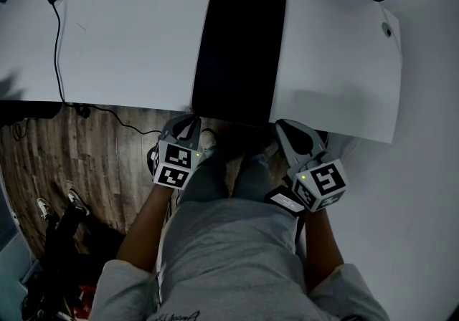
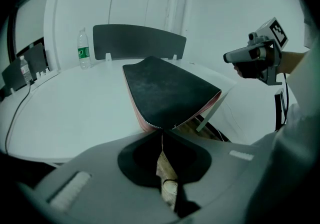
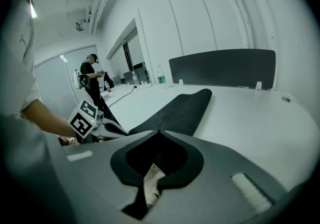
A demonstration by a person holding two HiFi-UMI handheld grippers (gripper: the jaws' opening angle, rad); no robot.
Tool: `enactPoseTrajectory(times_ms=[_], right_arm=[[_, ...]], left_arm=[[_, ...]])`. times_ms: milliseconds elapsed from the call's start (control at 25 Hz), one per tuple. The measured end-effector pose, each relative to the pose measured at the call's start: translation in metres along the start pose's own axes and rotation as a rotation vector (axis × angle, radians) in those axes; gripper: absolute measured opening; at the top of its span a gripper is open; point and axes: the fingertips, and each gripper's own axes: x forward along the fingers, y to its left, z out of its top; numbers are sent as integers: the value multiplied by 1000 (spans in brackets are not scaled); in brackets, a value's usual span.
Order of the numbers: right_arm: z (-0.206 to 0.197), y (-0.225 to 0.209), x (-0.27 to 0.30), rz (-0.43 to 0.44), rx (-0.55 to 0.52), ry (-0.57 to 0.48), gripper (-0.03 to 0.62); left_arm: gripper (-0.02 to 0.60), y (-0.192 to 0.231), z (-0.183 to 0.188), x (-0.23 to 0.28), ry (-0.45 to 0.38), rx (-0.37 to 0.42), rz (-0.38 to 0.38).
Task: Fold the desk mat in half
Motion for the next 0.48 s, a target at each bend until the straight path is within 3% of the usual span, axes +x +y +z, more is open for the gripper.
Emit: enactPoseTrajectory(times_ms=[280,480], right_arm=[[4,-8,-5,1,-18,3,8],[14,-15,-7,46,-60,-7,8]], left_arm=[[20,4,-16,0,36,-39,21],[20,1,3,-23,-40,-97,56]])
